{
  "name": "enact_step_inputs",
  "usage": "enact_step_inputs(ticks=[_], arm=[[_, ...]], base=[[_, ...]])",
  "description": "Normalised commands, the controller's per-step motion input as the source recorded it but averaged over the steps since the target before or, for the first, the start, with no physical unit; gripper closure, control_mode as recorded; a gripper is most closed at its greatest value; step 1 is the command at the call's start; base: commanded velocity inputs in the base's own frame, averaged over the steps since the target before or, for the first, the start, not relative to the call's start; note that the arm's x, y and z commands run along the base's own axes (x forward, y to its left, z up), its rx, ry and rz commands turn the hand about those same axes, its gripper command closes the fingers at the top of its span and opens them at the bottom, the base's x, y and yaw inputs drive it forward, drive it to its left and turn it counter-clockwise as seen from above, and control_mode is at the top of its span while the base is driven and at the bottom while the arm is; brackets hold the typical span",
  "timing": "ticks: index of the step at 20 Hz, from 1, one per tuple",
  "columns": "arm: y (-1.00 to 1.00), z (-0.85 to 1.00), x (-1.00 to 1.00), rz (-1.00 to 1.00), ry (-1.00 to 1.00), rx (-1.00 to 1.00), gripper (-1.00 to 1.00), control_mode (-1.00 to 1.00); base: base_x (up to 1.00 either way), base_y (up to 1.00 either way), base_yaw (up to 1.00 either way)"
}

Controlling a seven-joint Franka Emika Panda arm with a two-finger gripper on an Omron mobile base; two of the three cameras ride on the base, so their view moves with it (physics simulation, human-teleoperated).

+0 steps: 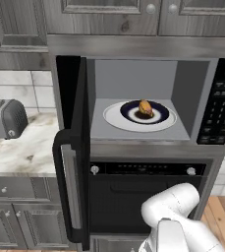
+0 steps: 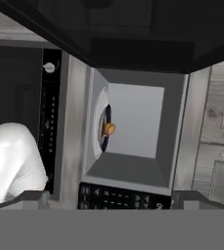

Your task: Transport the chicken drumstick from the fridge to the microwave and turn on the microwave.

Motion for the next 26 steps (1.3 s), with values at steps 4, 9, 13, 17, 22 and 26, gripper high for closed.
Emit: enact_step_inputs(ticks=[4, 9, 13, 17, 22, 26], arm=[[0.31, -0.05, -0.19, 0.0, -0.16, 0.0, -1.0, -1.0], [0.34, -0.08, -0.04, 0.0, -0.12, 0.0, -1.0, -1.0], [0.41, -0.21, 0.0, 0.0, -0.08, -0.03, -1.0, -1.0], [0.41, -0.27, 0.01, 0.0, -0.08, -0.04, -1.0, -1.0], [0.38, -0.3, 0.1, 0.0, -0.09, -0.05, -1.0, -1.0], [0.37, -0.31, 0.19, 0.0, -0.07, -0.06, -1.0, -1.0]], base=[[0.0, 0.0, 0.0], [0.0, 0.0, 0.0], [0.0, 0.0, 0.0], [0.0, 0.0, 0.0], [0.0, 0.0, 0.0], [0.0, 0.0, 0.0]])
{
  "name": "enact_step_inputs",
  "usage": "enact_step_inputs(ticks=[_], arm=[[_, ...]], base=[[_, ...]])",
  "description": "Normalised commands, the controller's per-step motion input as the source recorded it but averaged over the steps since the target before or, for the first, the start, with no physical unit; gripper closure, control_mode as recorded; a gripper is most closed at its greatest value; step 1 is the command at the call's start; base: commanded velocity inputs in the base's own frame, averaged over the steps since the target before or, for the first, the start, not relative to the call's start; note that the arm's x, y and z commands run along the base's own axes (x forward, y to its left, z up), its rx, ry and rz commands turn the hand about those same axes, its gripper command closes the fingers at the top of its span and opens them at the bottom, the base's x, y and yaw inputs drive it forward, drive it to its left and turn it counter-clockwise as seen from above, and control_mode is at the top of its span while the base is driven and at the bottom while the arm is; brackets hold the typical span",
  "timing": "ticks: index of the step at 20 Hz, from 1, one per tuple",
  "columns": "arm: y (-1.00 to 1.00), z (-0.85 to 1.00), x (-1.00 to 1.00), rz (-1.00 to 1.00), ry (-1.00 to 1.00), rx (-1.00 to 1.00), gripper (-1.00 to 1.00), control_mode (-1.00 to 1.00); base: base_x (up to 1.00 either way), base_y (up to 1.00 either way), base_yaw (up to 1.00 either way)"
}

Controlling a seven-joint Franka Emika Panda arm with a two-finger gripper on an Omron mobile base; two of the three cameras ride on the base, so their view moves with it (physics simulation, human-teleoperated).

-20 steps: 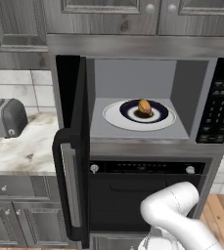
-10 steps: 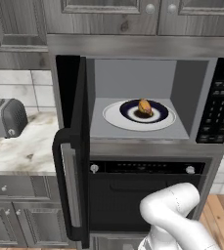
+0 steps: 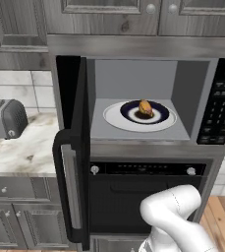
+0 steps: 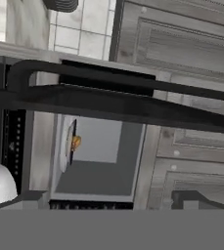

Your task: Transport the chicken drumstick from the fridge to the microwave and turn on the microwave.

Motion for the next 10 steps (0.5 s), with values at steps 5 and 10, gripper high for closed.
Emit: enact_step_inputs(ticks=[5, 10], arm=[[0.34, -0.34, 0.26, 0.0, -0.06, -0.06, -1.0, -1.0], [0.22, -0.37, 0.35, 0.0, -0.03, -0.05, -1.0, -1.0]], base=[[0.0, 0.0, 0.0], [0.0, 0.0, 0.0]])
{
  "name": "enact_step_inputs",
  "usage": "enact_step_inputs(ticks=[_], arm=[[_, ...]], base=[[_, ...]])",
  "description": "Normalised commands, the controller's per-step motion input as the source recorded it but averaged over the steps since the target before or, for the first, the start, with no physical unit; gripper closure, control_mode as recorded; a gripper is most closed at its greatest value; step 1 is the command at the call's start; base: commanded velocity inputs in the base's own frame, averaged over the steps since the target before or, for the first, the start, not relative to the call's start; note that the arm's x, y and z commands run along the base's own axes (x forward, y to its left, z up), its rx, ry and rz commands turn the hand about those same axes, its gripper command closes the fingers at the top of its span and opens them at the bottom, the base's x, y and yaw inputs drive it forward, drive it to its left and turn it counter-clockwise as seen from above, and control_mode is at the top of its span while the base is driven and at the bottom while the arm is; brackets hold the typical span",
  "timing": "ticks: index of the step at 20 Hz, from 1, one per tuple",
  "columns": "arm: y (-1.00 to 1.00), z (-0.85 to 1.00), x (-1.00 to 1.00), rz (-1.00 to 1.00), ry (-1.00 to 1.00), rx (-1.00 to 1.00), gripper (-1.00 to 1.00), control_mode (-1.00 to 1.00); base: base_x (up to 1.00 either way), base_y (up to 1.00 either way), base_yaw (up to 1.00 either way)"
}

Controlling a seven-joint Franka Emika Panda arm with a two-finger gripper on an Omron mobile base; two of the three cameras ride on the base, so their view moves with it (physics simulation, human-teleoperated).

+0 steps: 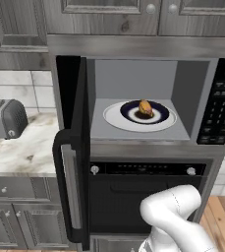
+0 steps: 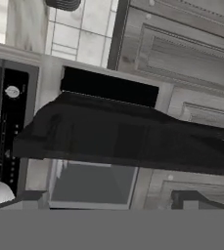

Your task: Transport the chicken drumstick from the fridge to the microwave and turn on the microwave.

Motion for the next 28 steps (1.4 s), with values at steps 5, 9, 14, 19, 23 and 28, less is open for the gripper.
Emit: enact_step_inputs(ticks=[5, 9, 14, 19, 23, 28], arm=[[0.11, -0.34, 0.37, 0.0, -0.01, -0.02, -1.0, -1.0], [0.17, -0.33, 0.39, 0.0, -0.02, -0.03, -1.0, -1.0], [0.29, -0.38, 0.35, 0.0, -0.02, -0.05, -1.0, -1.0], [0.4, -0.42, 0.31, 0.0, -0.02, -0.06, -1.0, -1.0], [0.41, -0.46, 0.32, 0.0, 0.0, -0.05, -1.0, -1.0], [0.36, -0.31, 0.31, -0.01, -0.01, -0.02, -1.0, -1.0]], base=[[0.0, 0.0, 0.0], [0.0, 0.0, 0.0], [0.0, 0.0, 0.0], [0.0, 0.0, 0.0], [0.0, 0.0, 0.0], [0.0, 0.0, 0.0]])
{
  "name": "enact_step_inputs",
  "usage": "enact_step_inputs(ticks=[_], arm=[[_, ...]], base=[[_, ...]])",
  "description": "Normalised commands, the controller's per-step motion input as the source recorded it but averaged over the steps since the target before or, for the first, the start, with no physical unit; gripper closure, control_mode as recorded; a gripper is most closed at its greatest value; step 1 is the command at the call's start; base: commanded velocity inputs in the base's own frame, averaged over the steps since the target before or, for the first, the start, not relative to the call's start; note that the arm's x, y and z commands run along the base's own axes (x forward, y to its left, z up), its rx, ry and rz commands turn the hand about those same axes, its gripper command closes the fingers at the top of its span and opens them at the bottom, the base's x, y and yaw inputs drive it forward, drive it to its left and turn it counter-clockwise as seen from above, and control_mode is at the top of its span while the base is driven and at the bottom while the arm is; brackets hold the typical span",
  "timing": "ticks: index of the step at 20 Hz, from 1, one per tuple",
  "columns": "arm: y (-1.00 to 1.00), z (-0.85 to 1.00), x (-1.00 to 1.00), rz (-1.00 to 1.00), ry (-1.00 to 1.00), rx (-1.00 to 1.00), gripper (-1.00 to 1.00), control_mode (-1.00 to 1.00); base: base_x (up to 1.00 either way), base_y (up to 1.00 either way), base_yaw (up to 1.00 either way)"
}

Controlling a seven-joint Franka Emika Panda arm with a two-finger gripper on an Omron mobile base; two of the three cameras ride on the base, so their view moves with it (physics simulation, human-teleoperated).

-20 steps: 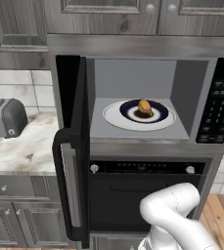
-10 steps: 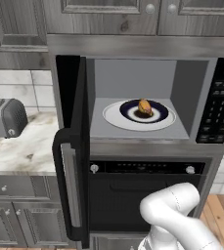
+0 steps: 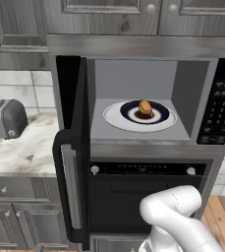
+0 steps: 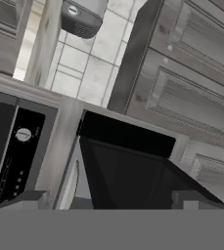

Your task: Transport the chicken drumstick from the fridge to the microwave and turn on the microwave.

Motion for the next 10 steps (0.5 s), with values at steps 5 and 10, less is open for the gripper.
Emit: enact_step_inputs(ticks=[5, 10], arm=[[0.35, -0.18, 0.4, -0.07, -0.01, 0.0, -1.0, -1.0], [0.19, -0.06, 0.39, -0.1, 0.0, 0.0, -1.0, -1.0]], base=[[0.0, 0.0, 0.0], [0.0, 0.0, 0.0]])
